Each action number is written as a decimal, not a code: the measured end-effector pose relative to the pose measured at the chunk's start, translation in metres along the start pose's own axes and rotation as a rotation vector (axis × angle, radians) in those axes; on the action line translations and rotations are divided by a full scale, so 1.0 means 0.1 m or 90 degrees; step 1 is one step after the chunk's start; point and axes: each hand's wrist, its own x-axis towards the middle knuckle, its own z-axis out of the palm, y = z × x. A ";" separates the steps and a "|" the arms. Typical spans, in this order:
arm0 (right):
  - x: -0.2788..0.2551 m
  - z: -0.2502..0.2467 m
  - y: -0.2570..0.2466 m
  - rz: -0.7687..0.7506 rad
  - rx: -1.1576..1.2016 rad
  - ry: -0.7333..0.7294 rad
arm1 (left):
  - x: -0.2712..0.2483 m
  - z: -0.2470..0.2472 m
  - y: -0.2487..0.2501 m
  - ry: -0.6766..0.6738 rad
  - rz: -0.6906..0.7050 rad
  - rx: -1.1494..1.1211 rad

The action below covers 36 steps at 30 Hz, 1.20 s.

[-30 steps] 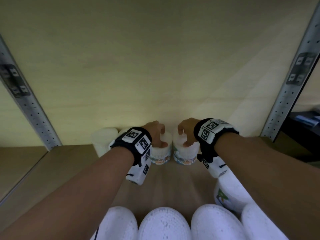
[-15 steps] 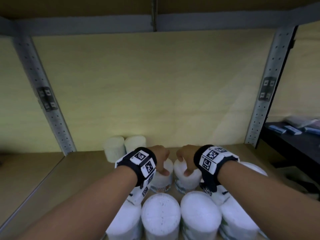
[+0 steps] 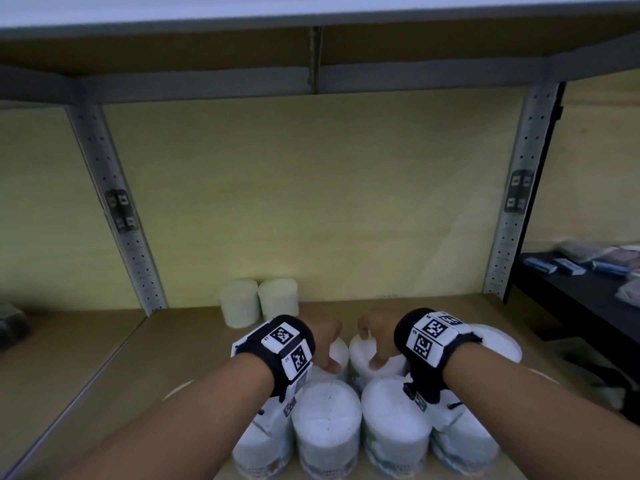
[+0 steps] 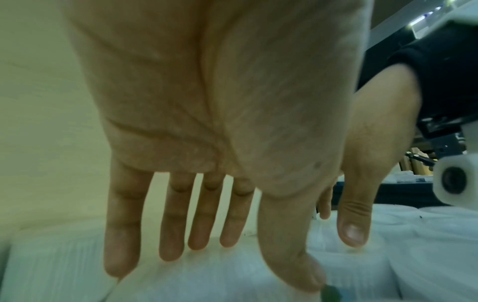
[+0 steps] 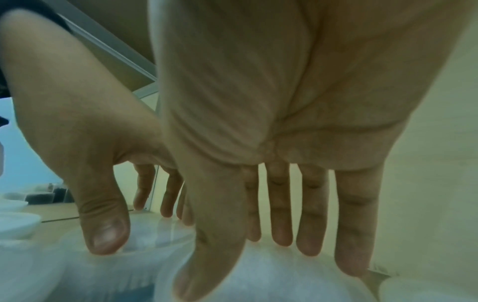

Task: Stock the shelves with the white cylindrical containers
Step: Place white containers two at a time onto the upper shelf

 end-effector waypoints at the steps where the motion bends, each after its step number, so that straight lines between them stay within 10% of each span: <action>1: -0.01 -0.02 0.00 0.001 0.004 -0.005 | 0.00 0.00 -0.02 -0.004 -0.002 -0.012; 21: 1.10 -0.60 -0.61 -0.073 0.083 0.178 | -0.03 -0.05 -1.82 0.117 -0.183 -0.214; 36: 1.99 -0.76 -1.06 -0.014 -0.042 0.103 | 0.52 0.13 -2.37 0.156 -0.203 -0.201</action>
